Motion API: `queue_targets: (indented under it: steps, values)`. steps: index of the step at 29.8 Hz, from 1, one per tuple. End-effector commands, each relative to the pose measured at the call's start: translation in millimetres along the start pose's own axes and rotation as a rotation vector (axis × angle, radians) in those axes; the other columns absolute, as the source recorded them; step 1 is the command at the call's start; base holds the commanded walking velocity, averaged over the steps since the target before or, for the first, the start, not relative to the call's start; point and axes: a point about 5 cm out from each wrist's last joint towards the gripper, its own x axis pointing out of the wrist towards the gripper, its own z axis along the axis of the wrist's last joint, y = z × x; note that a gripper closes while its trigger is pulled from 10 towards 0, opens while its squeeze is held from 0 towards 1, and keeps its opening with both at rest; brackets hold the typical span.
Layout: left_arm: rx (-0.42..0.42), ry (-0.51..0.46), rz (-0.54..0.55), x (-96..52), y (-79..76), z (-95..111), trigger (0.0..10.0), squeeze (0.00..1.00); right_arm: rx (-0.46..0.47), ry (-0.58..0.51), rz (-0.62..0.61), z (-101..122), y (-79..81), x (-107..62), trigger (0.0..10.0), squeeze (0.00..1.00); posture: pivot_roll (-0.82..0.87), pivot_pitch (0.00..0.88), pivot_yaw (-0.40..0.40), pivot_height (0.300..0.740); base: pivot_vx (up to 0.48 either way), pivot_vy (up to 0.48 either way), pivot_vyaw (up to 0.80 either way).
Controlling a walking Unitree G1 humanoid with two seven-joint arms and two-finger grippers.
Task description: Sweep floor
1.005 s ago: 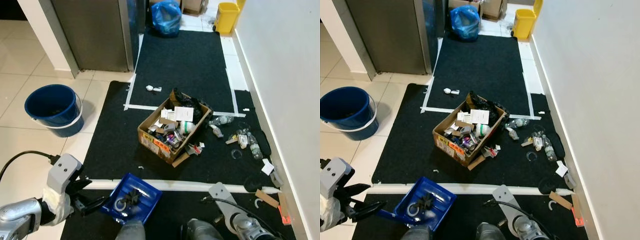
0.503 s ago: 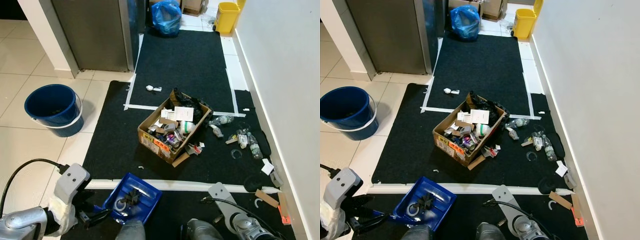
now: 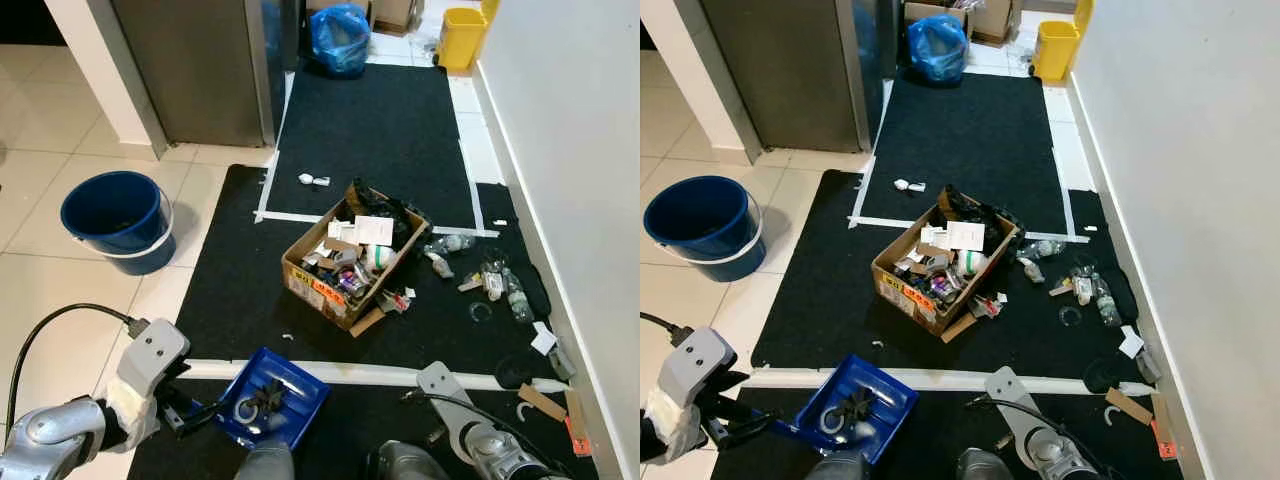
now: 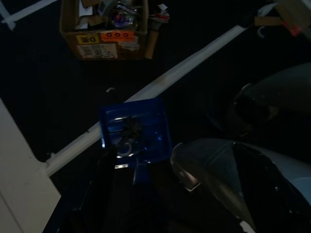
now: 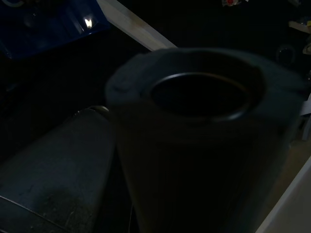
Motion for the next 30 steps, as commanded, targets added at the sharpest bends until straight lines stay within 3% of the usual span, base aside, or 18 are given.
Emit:
queue_targets:
  steps: [1, 17, 24, 30]
  values:
    - [-0.068, 0.112, -0.030, 8.8, -8.5, -28, 10.0, 0.00, -0.021, 0.069, 0.000, -15, -1.4, -2.3, 10.0, 0.00, 0.30, 0.018, -0.092, 0.740, 0.000, 0.000, 0.00]
    - [-0.090, 0.124, -0.119, 31.7, -31.5, -42, 10.0, 0.00, -0.027, 0.070, 0.001, -15, -2.3, -2.5, 10.0, 0.00, 0.31, 0.020, -0.102, 0.740, 0.000, 0.000, 0.00]
    - [-0.081, 0.090, -0.085, 32.1, -26.6, -37, 10.0, 0.00, -0.026, 0.067, 0.003, -14, -1.6, -2.2, 10.0, 0.00, 0.31, 0.022, -0.101, 0.740, 0.000, 0.000, 0.00]
    - [-0.052, -0.023, 0.005, 21.0, -10.2, -17, 10.0, 0.00, -0.024, 0.066, 0.006, -13, 0.0, -1.9, 10.0, 0.00, 0.32, 0.025, -0.100, 0.740, 0.000, 0.000, 0.00]
